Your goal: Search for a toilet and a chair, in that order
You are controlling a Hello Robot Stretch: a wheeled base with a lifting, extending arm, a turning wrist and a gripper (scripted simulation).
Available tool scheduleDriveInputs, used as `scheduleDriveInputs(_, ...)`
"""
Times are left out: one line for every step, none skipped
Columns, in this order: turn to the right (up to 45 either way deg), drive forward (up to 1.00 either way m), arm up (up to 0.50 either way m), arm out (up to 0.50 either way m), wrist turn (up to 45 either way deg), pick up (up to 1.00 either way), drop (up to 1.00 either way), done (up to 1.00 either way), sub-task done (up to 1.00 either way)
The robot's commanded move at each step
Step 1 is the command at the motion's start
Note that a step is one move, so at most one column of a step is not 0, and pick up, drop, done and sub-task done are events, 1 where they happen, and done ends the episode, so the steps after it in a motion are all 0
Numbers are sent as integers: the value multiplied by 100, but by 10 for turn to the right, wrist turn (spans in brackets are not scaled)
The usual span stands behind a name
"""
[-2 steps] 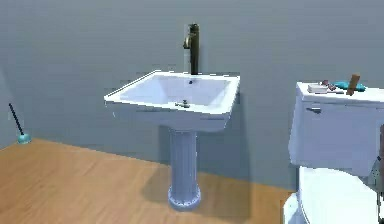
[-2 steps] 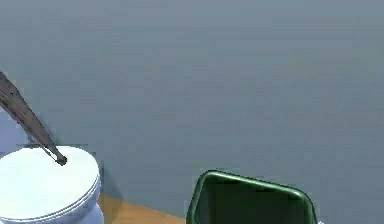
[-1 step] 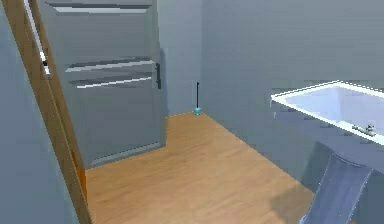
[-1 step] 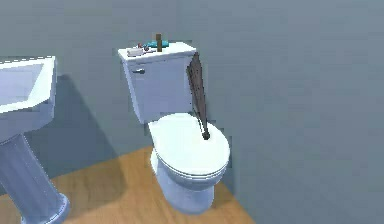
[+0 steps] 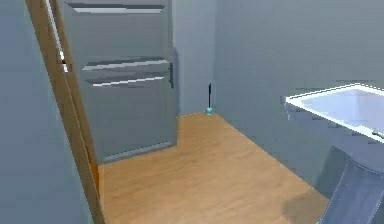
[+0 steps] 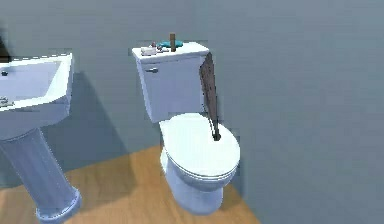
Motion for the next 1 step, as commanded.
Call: scheduleDriveInputs(0, 100, 0, 0, 0, 0, 0, 0, 0)
